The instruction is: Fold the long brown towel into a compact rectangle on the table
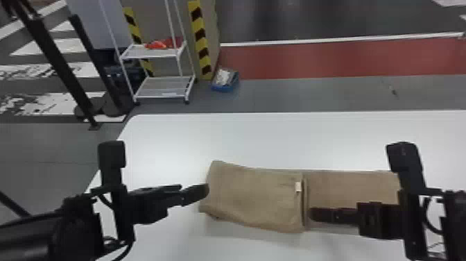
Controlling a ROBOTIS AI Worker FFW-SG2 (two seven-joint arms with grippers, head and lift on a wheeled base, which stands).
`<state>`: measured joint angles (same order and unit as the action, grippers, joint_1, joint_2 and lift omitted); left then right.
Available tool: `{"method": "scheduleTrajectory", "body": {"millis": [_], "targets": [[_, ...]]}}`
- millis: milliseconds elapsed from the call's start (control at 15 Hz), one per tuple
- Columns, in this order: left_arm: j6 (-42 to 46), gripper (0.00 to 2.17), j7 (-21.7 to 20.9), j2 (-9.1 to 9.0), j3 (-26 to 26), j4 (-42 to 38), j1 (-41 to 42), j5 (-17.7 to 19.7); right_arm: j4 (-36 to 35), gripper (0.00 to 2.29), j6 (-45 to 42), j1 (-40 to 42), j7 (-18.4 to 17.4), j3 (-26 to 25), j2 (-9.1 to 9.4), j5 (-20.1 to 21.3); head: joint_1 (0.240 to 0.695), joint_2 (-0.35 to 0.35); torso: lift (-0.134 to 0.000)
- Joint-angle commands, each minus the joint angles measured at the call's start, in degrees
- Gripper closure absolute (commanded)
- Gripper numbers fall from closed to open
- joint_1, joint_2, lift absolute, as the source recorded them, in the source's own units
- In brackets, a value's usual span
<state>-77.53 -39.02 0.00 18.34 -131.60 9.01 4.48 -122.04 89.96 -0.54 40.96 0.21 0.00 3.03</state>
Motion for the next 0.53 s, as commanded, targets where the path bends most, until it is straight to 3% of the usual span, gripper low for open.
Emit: {"method": "scheduleTrajectory", "body": {"millis": [0, 467], "targets": [[0.6, 0.08, 0.0, -0.09, -0.1, 0.0, 0.4, 0.0, 0.0, 0.53, 0.1, -0.2, -0.5, 1.2, 0.05, 1.1, 0.695, 0.165, -0.125], [1.3, 0.09, -0.2, -0.09, -0.2, 0.2, 0.9, 0.0, 5.8, 0.53, 0.1, -5.3, -2.3, 0.6, 0.05, 4.4, 0.695, 0.142, -0.125]]}}
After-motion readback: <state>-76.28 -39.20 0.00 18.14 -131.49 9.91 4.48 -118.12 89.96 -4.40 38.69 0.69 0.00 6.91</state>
